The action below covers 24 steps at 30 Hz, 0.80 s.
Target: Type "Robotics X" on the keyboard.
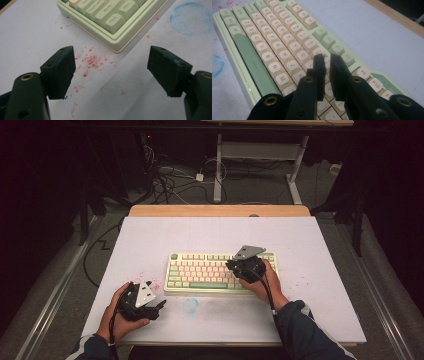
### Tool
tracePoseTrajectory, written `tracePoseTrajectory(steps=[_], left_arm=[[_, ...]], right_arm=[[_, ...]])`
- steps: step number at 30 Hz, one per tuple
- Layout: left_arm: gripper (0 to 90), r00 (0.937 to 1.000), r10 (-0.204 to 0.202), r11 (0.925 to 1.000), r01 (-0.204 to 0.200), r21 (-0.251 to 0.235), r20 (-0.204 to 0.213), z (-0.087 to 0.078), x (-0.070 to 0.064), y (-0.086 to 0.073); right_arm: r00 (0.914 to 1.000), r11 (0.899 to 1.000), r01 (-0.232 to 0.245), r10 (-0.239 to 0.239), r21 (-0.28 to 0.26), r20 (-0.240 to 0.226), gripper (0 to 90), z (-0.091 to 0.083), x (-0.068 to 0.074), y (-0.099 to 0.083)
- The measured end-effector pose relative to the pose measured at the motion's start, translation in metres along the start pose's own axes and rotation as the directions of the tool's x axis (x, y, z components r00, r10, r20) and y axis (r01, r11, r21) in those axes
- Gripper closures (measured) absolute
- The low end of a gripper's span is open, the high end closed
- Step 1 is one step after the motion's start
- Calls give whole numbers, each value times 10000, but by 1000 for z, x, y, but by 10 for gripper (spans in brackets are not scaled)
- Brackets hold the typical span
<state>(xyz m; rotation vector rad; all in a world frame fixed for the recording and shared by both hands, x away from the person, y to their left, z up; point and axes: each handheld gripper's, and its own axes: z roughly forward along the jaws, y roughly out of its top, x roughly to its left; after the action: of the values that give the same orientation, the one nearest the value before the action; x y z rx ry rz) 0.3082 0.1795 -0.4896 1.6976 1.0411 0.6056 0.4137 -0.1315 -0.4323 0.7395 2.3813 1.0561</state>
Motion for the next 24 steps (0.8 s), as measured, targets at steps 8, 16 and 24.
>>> tracePoseTrajectory(steps=[8,16,24], left_arm=[[213,10000,62,9999,-62,115,57,1,-1,0],[212,9999,95,9999,-96,112,110,2,-2,1],[211,9999,122,9998,-123,144,69,3,-1,0]], right_arm=[[9997,9956,216,-204,-914,139,715,-28,3,-1],[9988,9857,276,-205,-1662,441,527,-52,2,-10],[9950,9725,502,-290,-2273,958,361,-72,4,-25]])
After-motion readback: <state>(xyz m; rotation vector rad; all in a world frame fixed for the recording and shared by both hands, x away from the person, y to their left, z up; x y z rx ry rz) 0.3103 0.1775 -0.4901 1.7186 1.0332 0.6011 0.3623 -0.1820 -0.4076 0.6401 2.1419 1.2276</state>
